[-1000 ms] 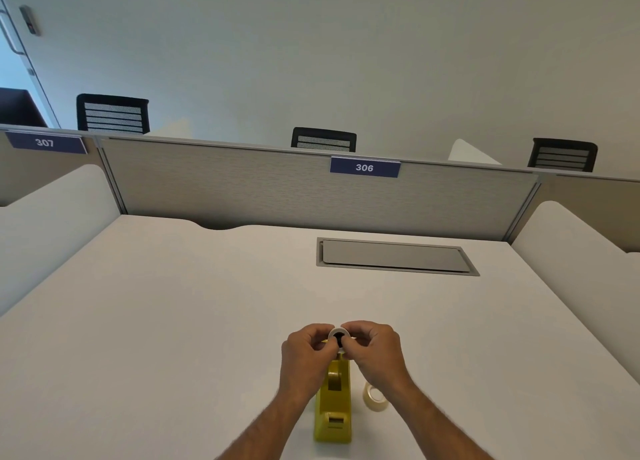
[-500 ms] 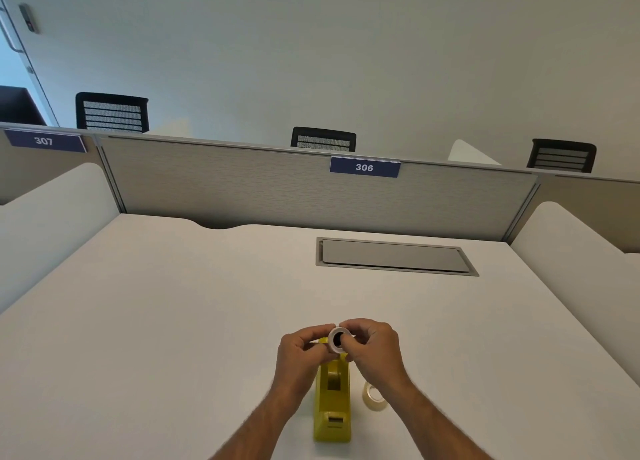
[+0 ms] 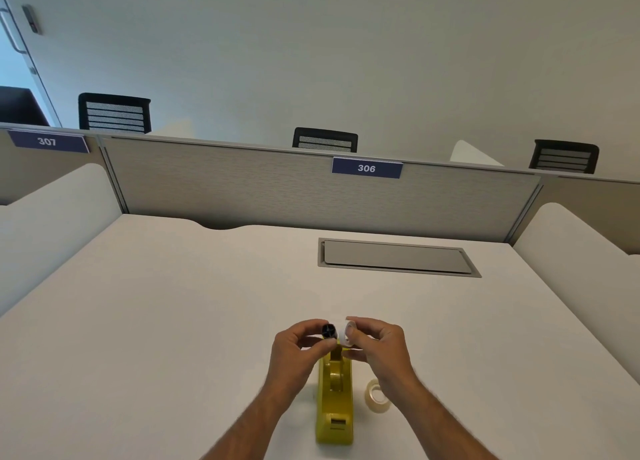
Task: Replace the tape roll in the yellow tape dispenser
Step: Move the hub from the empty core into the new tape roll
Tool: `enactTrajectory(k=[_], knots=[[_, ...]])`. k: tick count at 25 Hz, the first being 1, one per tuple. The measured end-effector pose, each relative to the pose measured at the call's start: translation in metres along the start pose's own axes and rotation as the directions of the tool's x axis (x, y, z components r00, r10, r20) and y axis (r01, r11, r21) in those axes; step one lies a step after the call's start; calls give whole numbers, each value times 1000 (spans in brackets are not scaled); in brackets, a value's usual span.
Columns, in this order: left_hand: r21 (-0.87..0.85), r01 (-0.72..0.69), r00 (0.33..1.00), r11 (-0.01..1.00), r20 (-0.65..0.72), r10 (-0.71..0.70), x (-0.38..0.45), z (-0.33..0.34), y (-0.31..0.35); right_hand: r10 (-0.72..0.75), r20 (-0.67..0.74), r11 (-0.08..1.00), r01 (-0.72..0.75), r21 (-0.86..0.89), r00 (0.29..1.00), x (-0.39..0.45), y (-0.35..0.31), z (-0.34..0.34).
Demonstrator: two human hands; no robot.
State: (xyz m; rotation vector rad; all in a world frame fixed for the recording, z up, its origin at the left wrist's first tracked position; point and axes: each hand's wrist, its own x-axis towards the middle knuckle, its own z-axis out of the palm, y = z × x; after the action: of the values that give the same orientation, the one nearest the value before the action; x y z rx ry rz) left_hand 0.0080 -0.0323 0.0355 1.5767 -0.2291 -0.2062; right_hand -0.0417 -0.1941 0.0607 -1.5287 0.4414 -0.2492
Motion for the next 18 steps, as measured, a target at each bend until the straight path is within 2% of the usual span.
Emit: enactTrajectory(k=[3, 7, 10, 14, 18], knots=[[-103, 79, 997, 991, 20, -78, 0, 1, -1, -3, -95, 996, -5, -84, 996, 2, 2, -4], [-230, 164, 976, 959, 182, -123, -3, 5, 2, -61, -146, 969, 23, -248, 987, 3, 6, -5], [-140, 144, 973, 980, 200, -114, -4, 9, 2, -57, -91, 969, 33, -245, 994, 2, 6, -3], [-54, 107, 988, 993, 117, -100, -4, 13, 6, -9, -28, 976, 2, -216, 1000, 2, 5, -7], [91, -31, 999, 995, 20, 30, -7, 18, 7, -20, -9, 987, 18, -160, 1000, 1, 1, -10]])
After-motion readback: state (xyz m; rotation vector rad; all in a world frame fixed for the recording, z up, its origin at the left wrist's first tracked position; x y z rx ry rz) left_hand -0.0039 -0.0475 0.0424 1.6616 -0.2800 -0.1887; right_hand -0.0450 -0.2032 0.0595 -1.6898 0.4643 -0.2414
